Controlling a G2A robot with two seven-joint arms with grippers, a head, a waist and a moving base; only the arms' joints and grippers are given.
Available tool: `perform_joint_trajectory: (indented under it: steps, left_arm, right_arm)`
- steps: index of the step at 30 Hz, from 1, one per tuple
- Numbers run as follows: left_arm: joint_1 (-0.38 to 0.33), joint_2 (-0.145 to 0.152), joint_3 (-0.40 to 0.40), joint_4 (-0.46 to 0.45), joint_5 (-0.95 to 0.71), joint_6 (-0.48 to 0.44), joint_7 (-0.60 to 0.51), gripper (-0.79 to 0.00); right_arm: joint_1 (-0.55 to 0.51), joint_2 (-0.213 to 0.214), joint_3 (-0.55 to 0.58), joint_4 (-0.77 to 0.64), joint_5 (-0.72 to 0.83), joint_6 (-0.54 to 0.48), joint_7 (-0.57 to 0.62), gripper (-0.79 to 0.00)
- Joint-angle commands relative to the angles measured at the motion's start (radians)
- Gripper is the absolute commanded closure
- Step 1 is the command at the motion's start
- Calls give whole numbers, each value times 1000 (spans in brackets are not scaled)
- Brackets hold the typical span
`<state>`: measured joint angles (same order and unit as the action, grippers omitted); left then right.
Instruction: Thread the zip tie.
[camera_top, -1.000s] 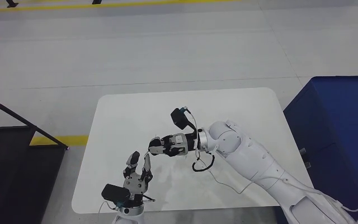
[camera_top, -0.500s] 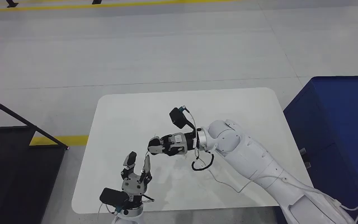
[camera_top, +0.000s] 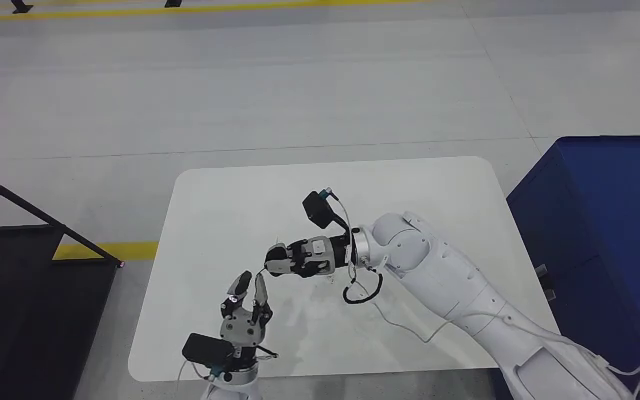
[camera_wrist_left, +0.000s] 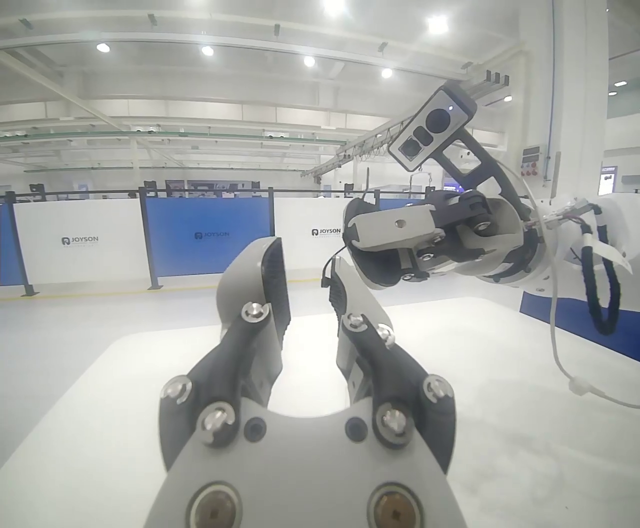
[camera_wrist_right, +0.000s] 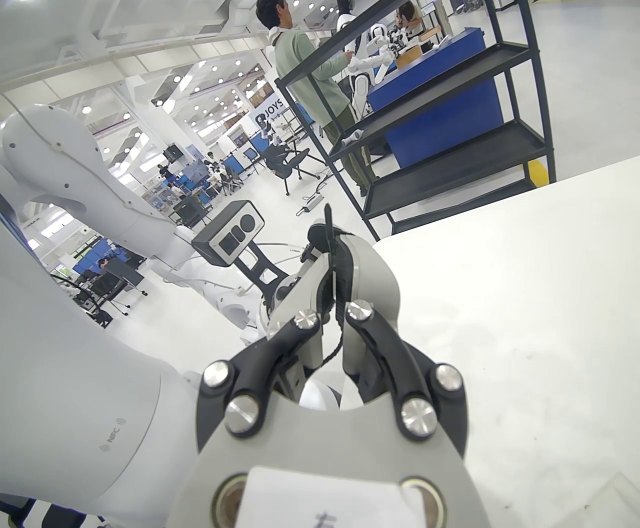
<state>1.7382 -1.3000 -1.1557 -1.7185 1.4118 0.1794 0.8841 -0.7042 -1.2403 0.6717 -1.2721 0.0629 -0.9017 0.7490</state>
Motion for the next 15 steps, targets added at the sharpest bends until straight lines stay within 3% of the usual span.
perform_joint_trajectory:
  steps: [1, 6, 15]
  left_arm:
    - [0, 0, 0, 3, 7, -1, 3, -83]
    - [2, -1, 1, 9, 27, -11, 9, 0]
    - [9, -2, -2, 12, 45, -22, 24, 0]
  right_arm:
    - [1, -1, 0, 2, 3, 0, 3, 0]
    - [2, -4, 2, 7, 4, -2, 6, 0]
    - [-1, -7, 3, 8, 11, 2, 17, 0]
